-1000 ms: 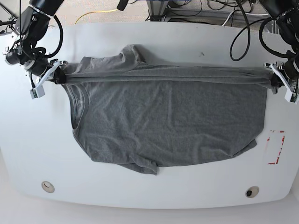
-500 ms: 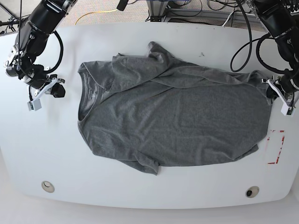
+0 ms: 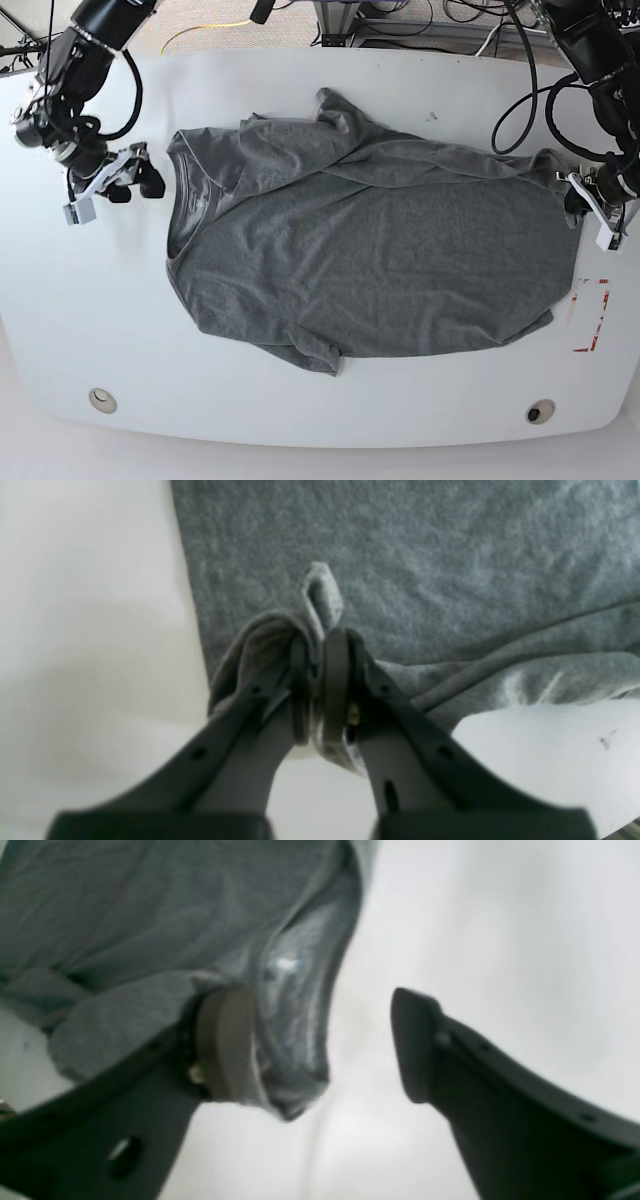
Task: Fold the T-shirt properly
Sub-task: 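Grasp the shirt shoulder edges again with both grippers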
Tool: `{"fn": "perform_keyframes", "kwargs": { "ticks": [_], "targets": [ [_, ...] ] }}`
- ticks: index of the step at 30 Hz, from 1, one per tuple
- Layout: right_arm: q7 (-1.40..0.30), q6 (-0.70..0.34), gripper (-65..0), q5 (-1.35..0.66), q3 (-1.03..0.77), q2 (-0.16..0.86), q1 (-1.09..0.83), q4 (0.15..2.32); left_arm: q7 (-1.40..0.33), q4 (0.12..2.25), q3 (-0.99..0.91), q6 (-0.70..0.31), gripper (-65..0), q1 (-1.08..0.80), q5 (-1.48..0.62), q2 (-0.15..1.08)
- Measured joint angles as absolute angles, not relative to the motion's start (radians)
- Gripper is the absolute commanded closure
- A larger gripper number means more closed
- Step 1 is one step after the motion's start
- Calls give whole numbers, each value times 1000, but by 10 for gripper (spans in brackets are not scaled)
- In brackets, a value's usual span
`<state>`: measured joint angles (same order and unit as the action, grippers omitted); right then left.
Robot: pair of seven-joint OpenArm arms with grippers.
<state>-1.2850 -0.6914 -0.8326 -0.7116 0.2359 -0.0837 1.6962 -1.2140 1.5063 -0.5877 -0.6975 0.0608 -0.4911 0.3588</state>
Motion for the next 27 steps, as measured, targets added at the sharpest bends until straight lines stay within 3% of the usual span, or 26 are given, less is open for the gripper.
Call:
{"fn": "perform_keyframes", "kwargs": {
  "ticks": [6,12,20,27],
  "targets": [
    [-1294,-696,-501,-835,-699,142,-245,1867,-1214,1507,-570,-697,-17,61,-484,371],
    [-1303,-695,-501,-813,-663,42,-318,1893,-1214,1507,-564,-697,-17,59,-488,367],
    [-1212,-696,-501,-816,-488,19,-322,1891,-1213,1508,-568,-697,-17,51,-487,371],
    [-1204,-696,-501,-817,-462,24,-270,1803,-1214,1515,-570,-697,-15,36,-487,372]
  ]
}}
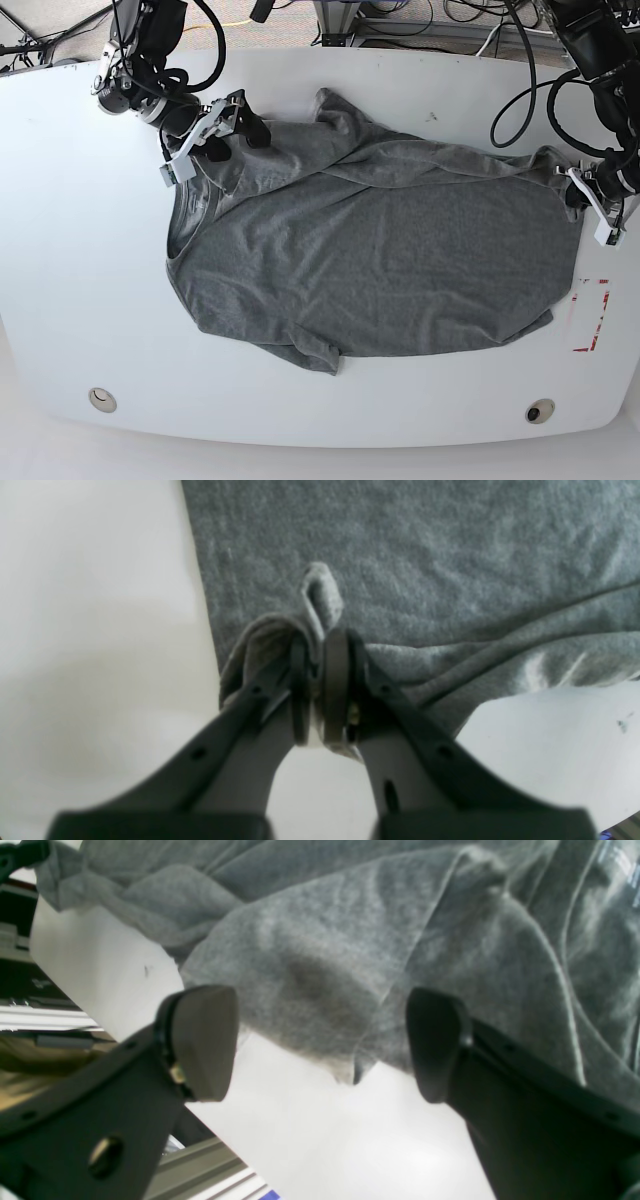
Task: Fold the T-shirt properly
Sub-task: 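Grasp the shirt shoulder edges again with both grippers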
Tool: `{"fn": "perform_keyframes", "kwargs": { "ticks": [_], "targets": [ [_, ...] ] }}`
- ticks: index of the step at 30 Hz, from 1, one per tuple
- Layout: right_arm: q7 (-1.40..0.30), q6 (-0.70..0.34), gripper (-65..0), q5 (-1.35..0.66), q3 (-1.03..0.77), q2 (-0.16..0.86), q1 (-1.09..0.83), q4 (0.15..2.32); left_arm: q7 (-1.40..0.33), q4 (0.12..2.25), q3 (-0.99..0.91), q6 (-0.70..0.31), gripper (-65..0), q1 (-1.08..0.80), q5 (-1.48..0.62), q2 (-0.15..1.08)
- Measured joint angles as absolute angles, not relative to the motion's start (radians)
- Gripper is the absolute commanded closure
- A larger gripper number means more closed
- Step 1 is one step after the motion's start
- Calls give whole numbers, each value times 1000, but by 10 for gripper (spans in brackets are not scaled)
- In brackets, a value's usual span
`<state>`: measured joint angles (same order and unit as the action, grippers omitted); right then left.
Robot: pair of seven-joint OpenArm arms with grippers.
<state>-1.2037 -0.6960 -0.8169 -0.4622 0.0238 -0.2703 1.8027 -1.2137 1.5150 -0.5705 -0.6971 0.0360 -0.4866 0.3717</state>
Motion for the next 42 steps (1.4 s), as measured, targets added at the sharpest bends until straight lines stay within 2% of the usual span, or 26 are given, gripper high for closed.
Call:
{"fn": "perform_keyframes", "kwargs": {
  "ticks": [6,11,15,17,20,21,29,36,42],
  "targets": [
    [-1209,-696,-501,-816,-458,47,-271,1753,-1214,1526,-571,-697,-15,36,-490,372],
    [-1208,-695,-488,-820,-369,44,-275,1748,-1213,1526,-571,-697,-15,33,-490,372],
    [-1209,-696,-339,-817,-343,43,-290,1748,-1213,1526,-571,-697,-14,28,-489,372],
    [-1211,-696,-197,-815,-342,44,-292,1744,-1213,1526,-571,-697,-14,25,-490,372],
    [-1207,-696,-35,-816,-345,44,-287,1744,-1213,1526,-571,-697,-14,22,-490,372],
    [-1208,-696,0,-816,-346,45,-286,1744,-1213,1526,-571,-697,-14,22,-490,372],
    [-1206,-696,0,-817,-349,51,-297,1755,-1213,1527,-571,-697,-14,3,-489,372],
    [-1209,-696,0,-823,-479,50,-353,1899,-1213,1527,-571,-697,-14,2,-490,372],
    [-1215,-696,0,-817,-514,80,-292,1904,-1214,1527,-569,-697,-15,21,-488,372]
  ]
}}
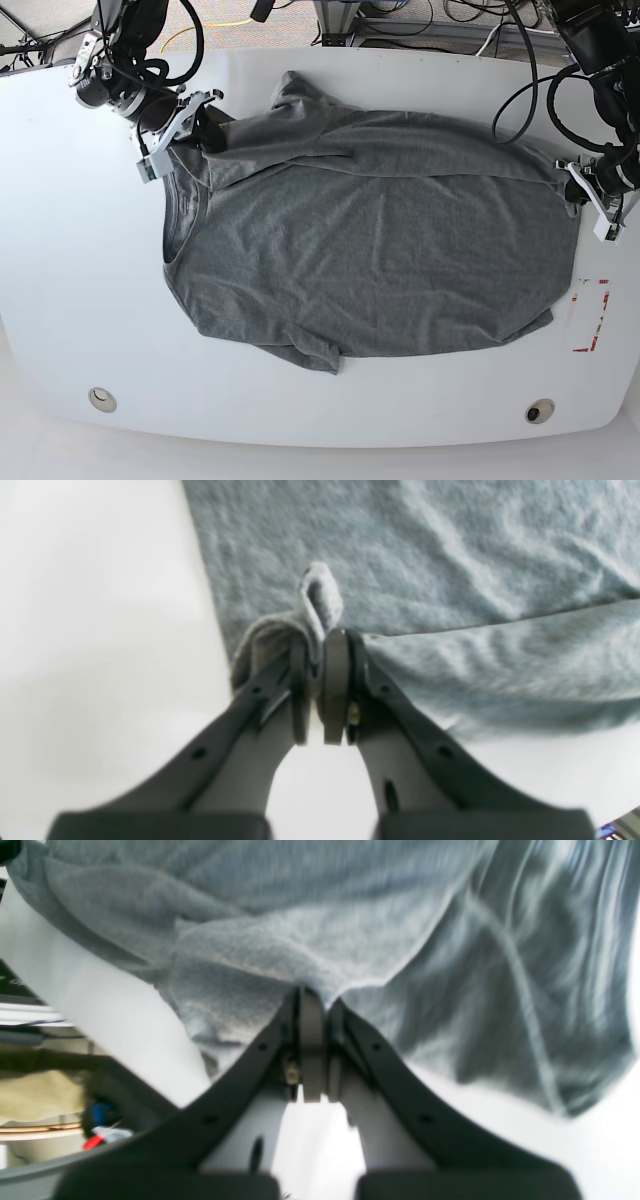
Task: Fold the T-shirt properly
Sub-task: 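Grasp the shirt shoulder edges again with both grippers, then pull the shoulder edges apart with both grippers to smooth the shirt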
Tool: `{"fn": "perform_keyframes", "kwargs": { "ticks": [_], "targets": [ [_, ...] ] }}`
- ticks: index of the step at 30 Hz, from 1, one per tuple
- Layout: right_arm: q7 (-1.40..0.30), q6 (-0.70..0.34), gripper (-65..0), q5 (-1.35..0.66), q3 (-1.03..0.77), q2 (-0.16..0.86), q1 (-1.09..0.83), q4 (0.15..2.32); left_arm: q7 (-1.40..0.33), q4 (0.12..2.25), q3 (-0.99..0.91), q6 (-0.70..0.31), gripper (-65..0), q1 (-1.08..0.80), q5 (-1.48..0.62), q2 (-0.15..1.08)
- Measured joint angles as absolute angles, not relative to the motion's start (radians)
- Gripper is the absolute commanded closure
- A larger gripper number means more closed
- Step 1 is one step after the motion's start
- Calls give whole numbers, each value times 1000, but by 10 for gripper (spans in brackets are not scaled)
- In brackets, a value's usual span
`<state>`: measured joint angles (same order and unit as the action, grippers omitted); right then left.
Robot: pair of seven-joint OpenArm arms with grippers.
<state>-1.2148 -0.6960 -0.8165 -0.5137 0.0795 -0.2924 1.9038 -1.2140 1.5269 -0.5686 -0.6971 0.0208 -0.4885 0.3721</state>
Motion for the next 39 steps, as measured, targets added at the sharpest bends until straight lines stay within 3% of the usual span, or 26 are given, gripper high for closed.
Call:
{"fn": "perform_keyframes", "kwargs": {
  "ticks": [11,22,39],
  "targets": [
    [-1212,-696,0,-825,-517,134,-153,1901,-1211,1521,-566,-697,-15,88,-488,368],
    [-1207,-696,0,-808,-518,179,20,1622,-1201,1441,-531,-697,-17,150,-347,336],
    [-1098,-696,0,-815,-506,242,137,1359,-1029,1266,-464,-698,-17,216,-300,326]
  ]
}}
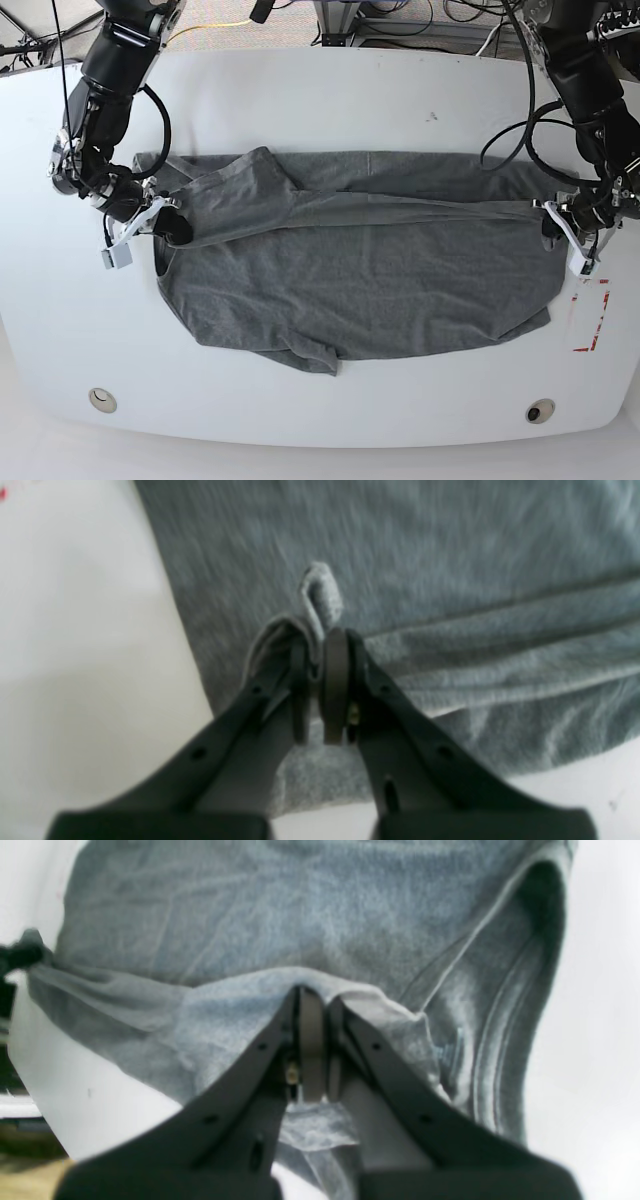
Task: Fold the T-shirt properly
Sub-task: 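Pull the shoulder edges apart with both grippers to smooth the shirt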
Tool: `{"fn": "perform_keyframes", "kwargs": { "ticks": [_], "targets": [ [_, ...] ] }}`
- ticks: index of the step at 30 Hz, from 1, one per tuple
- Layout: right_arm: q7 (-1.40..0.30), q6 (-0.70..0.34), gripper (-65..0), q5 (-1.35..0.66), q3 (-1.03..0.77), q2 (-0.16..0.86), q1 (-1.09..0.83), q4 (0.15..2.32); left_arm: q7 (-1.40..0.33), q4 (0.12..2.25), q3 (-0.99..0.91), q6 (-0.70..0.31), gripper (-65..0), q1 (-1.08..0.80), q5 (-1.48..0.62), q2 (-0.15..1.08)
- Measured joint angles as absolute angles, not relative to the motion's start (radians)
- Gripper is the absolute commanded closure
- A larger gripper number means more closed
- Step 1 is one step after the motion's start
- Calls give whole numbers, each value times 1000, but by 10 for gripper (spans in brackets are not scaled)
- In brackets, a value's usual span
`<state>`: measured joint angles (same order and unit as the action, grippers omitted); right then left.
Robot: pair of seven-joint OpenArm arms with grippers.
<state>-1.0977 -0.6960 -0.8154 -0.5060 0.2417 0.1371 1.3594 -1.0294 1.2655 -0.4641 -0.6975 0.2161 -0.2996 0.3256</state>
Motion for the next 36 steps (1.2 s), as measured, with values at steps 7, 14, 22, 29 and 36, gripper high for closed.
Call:
{"fn": "perform_keyframes", "kwargs": {
  "ticks": [7,14,22,29,36],
  "targets": [
    [-1063,-696,-262,-784,-503,274,173,1262,-1000,1198,-466,-697,-136,210,-285,330],
    [-1031,-692,-480,-572,-517,280,222,1262,-994,1197,-465,-697,-385,215,-239,351],
    [-1036,-693,-480,-575,-518,320,70,1465,-1009,1203,-466,-697,-389,263,-249,353],
    [-1031,-696,-482,-585,-514,319,-108,1631,-1017,1406,-467,-696,-389,192,-344,382],
    [-934,-696,-482,-554,-509,319,-184,1641,-1021,1600,-463,-698,-389,81,-350,374]
  ]
}}
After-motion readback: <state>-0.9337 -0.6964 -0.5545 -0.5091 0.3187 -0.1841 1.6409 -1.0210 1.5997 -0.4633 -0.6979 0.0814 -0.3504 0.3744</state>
